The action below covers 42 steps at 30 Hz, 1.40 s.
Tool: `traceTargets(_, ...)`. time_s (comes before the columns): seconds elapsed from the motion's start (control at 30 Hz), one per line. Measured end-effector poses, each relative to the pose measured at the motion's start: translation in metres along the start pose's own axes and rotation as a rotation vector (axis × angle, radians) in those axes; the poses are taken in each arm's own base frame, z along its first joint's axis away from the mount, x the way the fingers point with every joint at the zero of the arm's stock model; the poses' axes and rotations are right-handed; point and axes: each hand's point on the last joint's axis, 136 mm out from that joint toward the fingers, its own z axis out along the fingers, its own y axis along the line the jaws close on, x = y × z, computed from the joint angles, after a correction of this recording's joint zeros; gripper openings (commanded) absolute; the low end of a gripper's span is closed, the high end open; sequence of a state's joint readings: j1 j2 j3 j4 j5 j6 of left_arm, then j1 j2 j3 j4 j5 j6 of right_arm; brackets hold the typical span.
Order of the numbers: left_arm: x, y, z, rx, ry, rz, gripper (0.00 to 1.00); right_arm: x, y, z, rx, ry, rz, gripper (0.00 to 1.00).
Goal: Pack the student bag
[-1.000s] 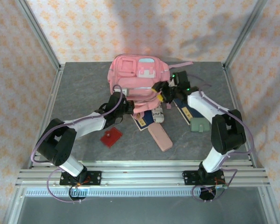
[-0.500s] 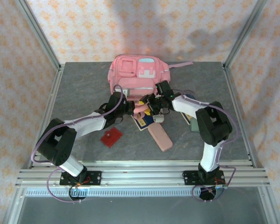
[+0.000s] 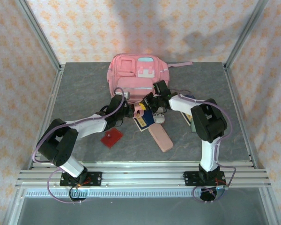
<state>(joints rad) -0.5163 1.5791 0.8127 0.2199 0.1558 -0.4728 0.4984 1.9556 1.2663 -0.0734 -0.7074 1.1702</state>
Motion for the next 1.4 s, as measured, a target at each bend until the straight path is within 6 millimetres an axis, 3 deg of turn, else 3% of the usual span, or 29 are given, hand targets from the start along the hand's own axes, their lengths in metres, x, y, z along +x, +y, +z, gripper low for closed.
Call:
traceTargets(0.3, -0.014, 0.077, -0.004, -0.177, -0.055, -0.106, 0.00, -0.017, -0.022, -0.045, -0.045, -0.094, 0.008, 0.00)
traceTargets(0.67, -0.040, 0.136, 0.001, -0.296, -0.129, -0.217, 0.00, -0.013, -0.008, -0.063, -0.098, -0.105, -0.056, 0.00)
traceTargets(0.8, -0.061, 0.152, 0.007, -0.322, -0.159, -0.250, 0.00, -0.013, -0.007, -0.063, -0.100, -0.101, -0.068, 0.00)
traceTargets(0.97, -0.076, 0.155, -0.003, -0.324, -0.197, -0.278, 0.00, -0.011, -0.004, -0.063, -0.112, -0.094, -0.083, 0.00)
traceTargets(1.27, -0.063, 0.150, -0.070, -0.325, -0.267, -0.294, 0.00, -0.001, 0.002, -0.066, -0.133, -0.050, -0.140, 0.00)
traceTargets(1.4, -0.060, 0.151, -0.082, -0.334, -0.284, -0.302, 0.00, 0.000, 0.011, -0.064, -0.142, -0.031, -0.163, 0.00)
